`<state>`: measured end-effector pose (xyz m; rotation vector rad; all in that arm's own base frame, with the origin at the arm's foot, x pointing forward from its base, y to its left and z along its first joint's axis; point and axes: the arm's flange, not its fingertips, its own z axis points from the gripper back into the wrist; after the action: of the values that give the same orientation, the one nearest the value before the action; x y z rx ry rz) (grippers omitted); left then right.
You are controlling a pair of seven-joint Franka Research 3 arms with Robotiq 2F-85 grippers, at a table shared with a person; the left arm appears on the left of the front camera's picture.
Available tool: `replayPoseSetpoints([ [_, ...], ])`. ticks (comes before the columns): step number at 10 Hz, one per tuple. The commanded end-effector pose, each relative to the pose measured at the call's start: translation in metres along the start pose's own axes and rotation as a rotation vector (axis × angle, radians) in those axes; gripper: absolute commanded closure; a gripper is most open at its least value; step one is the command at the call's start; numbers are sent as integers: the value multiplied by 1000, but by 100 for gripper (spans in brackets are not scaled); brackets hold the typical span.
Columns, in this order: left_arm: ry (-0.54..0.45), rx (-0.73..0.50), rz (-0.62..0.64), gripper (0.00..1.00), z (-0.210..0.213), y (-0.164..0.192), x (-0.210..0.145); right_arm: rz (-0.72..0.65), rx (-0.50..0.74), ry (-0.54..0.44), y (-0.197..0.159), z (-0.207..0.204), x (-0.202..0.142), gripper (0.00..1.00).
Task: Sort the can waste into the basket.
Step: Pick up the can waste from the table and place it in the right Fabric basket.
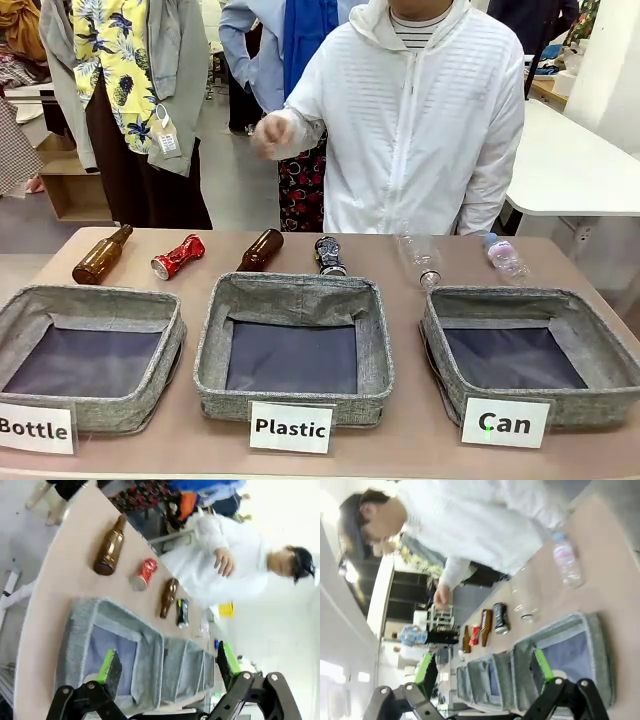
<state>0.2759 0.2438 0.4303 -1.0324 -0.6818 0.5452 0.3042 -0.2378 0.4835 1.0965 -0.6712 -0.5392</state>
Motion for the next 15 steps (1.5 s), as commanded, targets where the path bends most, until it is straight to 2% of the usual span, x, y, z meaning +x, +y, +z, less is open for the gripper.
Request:
replayPoseSetpoints([
  [1,68,-27,-48,0,-8,-6,-5,20,44,37,10,-7,-3,0],
  [4,68,-27,-48,0,-8,-6,-5,20,44,37,10,-7,-3,0],
  [5,68,-27,-48,0,-8,-6,-5,5,7,38,6,-7,-5,0],
  [6,68,-27,-48,0,-8,-6,-5,53,-120,42,24,-25,-14,0],
  [7,68,-27,-48,0,-8,-6,-5,111,-204,47,48,-48,-27,0],
  [8,68,-27,-48,0,-8,-6,-5,194,-297,94,76,-82,-43,0],
  [10,68,-27,-48,0,-8,-6,-5,327,-414,153,117,-154,-73,0],
  [12,68,-27,-48,0,-8,-6,-5,532,-511,278,157,-225,-133,0],
  [14,68,-27,-48,0,-8,-6,-5,697,-539,358,170,-268,-189,0],
  [15,68,-27,-48,0,-8,-6,-5,758,-524,388,169,-268,-201,0],
])
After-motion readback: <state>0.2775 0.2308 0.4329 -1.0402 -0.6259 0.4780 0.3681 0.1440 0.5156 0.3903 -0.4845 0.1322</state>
